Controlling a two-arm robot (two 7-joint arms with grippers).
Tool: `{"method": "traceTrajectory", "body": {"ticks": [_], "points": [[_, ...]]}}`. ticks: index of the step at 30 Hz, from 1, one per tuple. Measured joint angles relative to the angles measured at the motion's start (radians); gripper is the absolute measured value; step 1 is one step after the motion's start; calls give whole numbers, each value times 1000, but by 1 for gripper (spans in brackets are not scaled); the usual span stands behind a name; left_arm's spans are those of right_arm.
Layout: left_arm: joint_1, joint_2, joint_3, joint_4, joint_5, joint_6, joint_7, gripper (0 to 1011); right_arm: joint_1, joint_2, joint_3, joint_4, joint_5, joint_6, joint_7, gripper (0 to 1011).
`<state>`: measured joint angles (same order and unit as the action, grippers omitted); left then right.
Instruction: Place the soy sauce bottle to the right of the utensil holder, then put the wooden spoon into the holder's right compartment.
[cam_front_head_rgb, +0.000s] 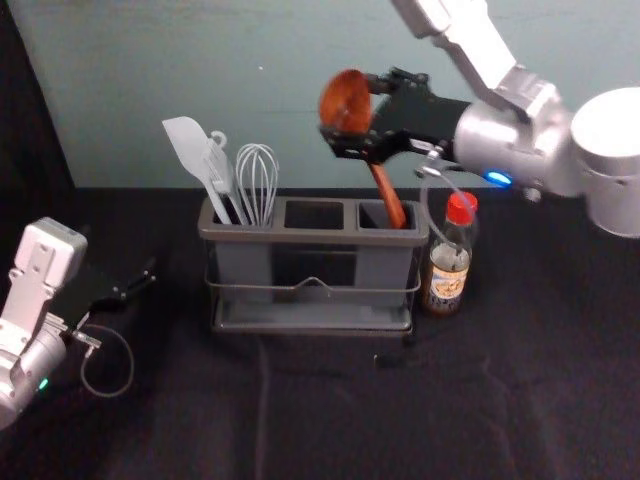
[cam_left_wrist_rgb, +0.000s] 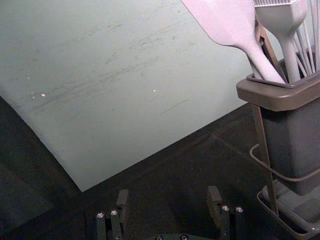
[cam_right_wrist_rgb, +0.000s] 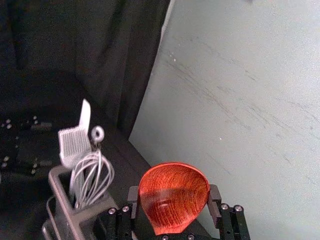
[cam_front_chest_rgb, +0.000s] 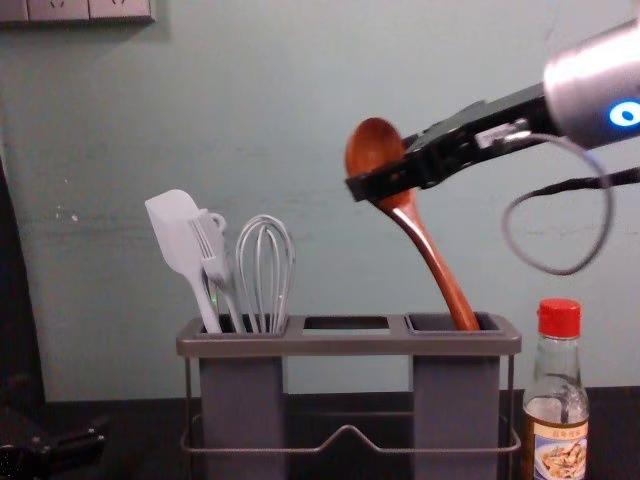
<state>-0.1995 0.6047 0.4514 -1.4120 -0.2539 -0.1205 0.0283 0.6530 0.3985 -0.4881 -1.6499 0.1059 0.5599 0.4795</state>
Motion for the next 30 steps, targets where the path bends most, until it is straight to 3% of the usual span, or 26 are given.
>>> {"method": "traceTrajectory", "body": {"ticks": [3,11,19,23,30], "points": [[0,0,0,0,0,0,0,1011,-38,39,27,-71,13,35,4,836],[0,0,0,0,0,0,0,1012,-67,95,41,-131,40,125,42,836],[0,0,0,0,0,0,0,1012,-61,116,17,-109,70,196,79,836],[0,0,0,0,0,0,0,1012,-35,111,-15,-70,78,244,91,836],[0,0,0,0,0,0,0,1011,-28,102,-28,-42,85,264,88,830]]}}
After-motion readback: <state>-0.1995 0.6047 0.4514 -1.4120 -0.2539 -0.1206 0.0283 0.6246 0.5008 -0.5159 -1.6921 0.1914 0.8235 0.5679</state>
